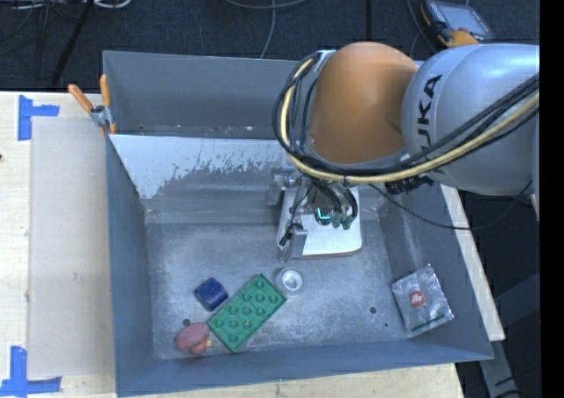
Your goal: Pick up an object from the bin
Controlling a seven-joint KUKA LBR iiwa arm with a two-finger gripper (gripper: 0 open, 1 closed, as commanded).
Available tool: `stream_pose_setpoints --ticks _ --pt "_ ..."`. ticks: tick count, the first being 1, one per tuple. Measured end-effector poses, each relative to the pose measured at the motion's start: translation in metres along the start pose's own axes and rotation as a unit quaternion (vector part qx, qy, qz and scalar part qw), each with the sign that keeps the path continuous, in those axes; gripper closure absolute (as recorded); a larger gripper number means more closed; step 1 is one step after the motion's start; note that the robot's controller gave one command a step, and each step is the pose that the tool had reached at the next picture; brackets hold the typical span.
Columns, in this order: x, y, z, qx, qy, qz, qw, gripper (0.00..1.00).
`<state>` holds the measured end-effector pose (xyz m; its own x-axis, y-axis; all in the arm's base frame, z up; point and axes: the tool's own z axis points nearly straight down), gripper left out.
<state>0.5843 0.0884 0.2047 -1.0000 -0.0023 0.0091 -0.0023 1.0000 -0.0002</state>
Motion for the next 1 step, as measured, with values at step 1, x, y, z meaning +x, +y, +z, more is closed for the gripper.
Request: stream_pose_setpoints --ticks 1 --pt "0.0554 0.05 0.1394 0.001 0.0 -0.073 0.9973 0.0"
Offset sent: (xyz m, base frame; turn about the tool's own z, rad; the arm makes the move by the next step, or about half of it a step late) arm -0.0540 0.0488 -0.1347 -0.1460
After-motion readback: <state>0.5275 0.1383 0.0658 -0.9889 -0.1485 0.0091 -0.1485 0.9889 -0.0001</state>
